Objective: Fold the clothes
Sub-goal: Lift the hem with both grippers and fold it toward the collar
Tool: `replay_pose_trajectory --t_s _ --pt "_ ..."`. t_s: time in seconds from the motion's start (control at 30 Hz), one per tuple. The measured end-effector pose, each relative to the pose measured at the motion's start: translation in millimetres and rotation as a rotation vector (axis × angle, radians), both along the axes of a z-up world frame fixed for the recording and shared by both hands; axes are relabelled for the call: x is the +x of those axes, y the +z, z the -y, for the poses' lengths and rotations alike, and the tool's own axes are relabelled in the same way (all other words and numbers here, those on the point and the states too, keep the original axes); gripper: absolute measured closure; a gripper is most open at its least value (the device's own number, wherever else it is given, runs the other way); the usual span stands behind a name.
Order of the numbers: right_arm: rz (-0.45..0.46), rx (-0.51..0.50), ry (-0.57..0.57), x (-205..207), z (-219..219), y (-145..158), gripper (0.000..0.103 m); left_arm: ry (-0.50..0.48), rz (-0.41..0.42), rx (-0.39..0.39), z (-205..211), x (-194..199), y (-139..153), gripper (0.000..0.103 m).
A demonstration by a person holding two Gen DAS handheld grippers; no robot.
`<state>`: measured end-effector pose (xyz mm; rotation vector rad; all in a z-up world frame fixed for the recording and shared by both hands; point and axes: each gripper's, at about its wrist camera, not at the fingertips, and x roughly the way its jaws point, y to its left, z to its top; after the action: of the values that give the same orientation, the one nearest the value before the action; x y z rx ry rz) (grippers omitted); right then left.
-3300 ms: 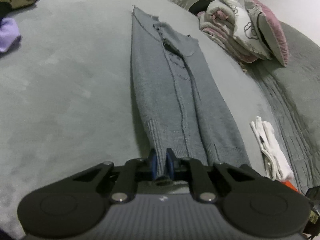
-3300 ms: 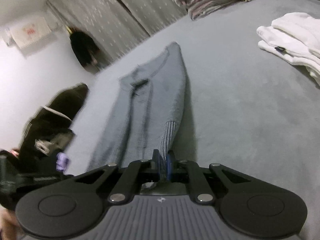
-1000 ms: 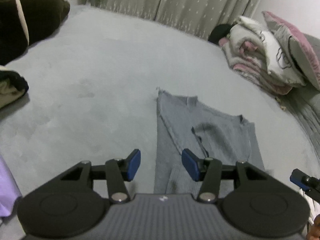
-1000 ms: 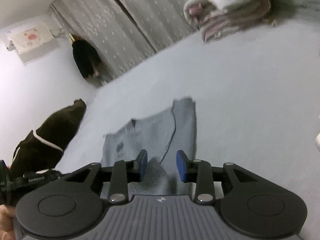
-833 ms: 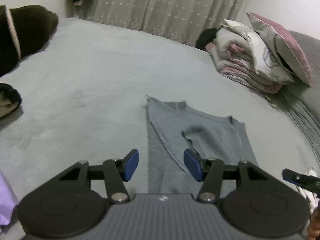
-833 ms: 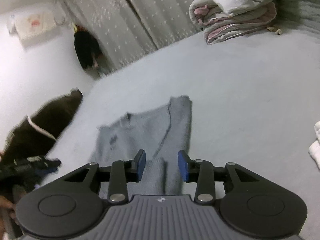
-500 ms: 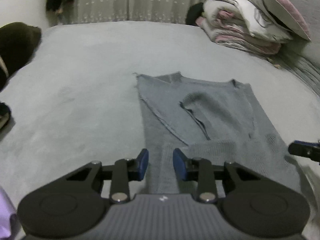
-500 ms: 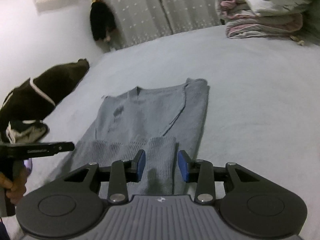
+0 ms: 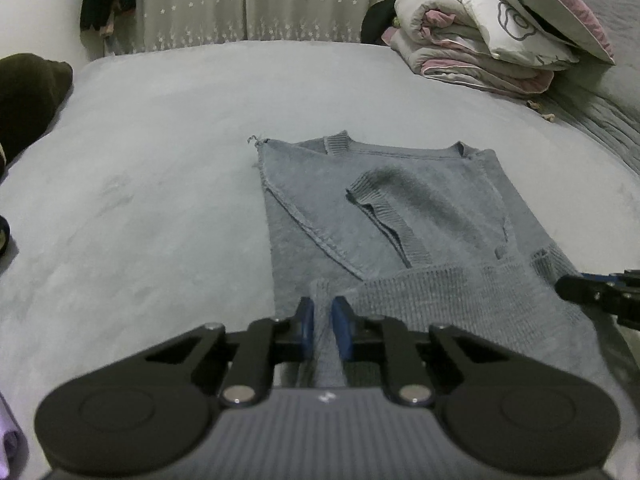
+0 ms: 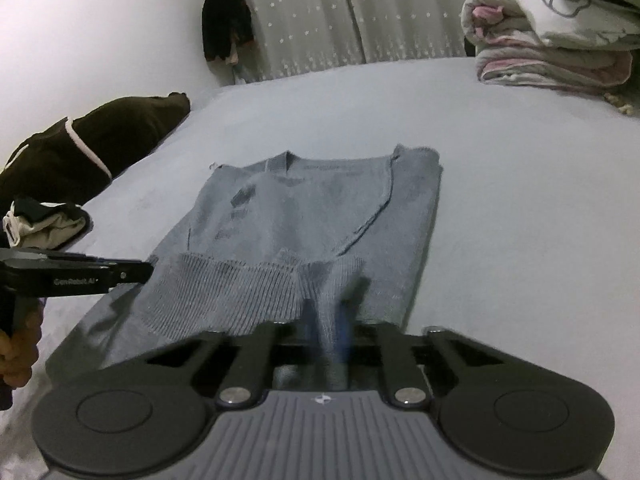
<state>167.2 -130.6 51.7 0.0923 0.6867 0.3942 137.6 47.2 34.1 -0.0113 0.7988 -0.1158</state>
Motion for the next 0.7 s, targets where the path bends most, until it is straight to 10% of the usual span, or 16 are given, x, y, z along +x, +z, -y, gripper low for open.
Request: replay_pose_trajectory --t_s 0.7 --pt "0.041 -0.069 -0.053 2 -2 6 0.093 0.079 -0.004 -0.100 -17 0 14 0.093"
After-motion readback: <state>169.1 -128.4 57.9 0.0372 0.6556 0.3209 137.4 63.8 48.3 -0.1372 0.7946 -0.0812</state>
